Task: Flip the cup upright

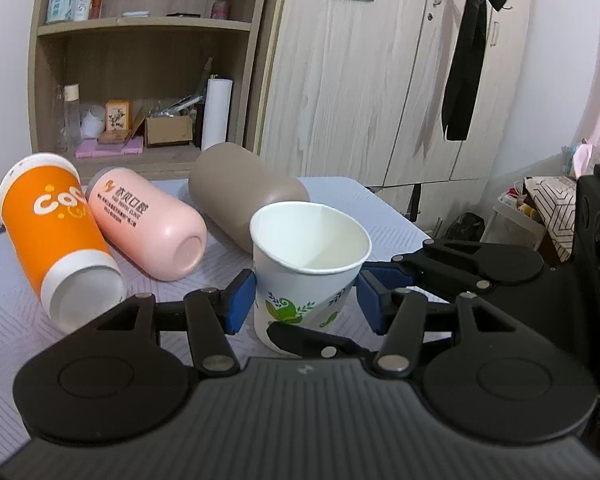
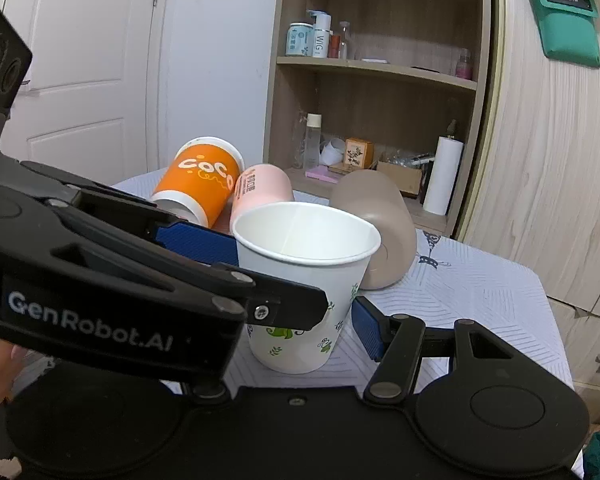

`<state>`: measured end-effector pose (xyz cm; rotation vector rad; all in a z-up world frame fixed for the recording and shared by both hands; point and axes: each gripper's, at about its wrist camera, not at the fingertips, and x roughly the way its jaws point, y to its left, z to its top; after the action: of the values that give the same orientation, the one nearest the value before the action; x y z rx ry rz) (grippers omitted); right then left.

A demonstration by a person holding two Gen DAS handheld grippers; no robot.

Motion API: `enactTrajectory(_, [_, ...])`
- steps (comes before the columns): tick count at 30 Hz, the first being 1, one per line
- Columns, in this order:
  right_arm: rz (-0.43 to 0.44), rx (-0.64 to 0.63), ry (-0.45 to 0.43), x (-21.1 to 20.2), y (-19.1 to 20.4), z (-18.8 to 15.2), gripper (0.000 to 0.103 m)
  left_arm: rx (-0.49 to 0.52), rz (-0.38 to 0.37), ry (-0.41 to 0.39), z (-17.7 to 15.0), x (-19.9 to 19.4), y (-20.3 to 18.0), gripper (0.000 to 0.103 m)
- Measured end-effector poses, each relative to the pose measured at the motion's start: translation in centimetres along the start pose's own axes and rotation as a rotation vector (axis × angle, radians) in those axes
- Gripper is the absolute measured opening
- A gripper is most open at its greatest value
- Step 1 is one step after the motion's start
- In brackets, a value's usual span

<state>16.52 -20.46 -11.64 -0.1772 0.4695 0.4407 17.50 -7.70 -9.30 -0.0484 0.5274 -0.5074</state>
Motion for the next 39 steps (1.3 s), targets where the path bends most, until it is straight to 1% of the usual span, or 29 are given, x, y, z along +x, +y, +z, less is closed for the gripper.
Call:
enactTrajectory(2, [0.005, 0.007, 0.001, -0.1, -0.1, 0.0, 0.065, -0.044, -0.015, 0.017, 0.0, 0.1, 0.3, 0.059])
enactTrajectory(4, [0.007, 0.012, -0.006, -0.4, -0.1, -0.2, 0.065, -0.072, -0.024, 0.029, -0.2, 0.0, 0.6, 0.060])
enactTrajectory(8, [-0.040, 0.012, -0.024, -1.8, 0.5, -0.3, 0.069, -0.133, -0.057, 0.008, -0.9, -1.6, 1.0, 0.060])
enactTrajectory(10, [-0.052, 0.007, -0.029, -2.6, 0.8, -0.5, 0.072, -0.137, -0.045, -0.005, -1.3, -2.5, 1.1, 0.060])
enactTrajectory(14, [-0.073, 0.016, -0.047, -4.4, 1.5, -0.5, 0.072, -0.143, -0.016, -0.036, -1.8, -4.9, 0.8, 0.060])
enactTrajectory(17, [-0.097, 0.018, -0.075, -6.1, 2.3, -0.2, 0.072, -0.152, -0.004, -0.074, -1.8, -7.1, 0.7, 0.061])
enactTrajectory(20, [-0.144, 0.019, -0.096, -7.6, 3.1, 0.2, 0.073, -0.142, 0.032, -0.110, -1.7, -9.6, 0.3, 0.060])
enactTrajectory(23, [-0.169, 0.038, -0.113, -9.2, 3.6, 0.5, 0.073, -0.140, 0.073, -0.147, -1.8, -12.0, -0.1, 0.061])
enactTrajectory(27, [-0.219, 0.094, -0.096, -11.5, 4.1, 1.0, 0.073, -0.150, 0.120, -0.183, -1.9, -15.3, -0.1, 0.061])
enactTrajectory(31, [-0.211, 0.155, -0.123, -14.2, 4.4, 1.2, 0.073, -0.138, 0.172, -0.207, -1.8, -18.1, -0.6, 0.061])
enactTrajectory(36, [-0.243, 0.135, -0.165, -16.7, 5.8, 1.3, 0.074, -0.104, 0.231, -0.211, -2.2, -20.3, -1.1, 0.063])
enactTrajectory(39, [-0.237, 0.148, -0.171, -17.4, 6.3, 1.6, 0.074, -0.083, 0.275, -0.219, -2.5, -21.4, -1.6, 0.065])
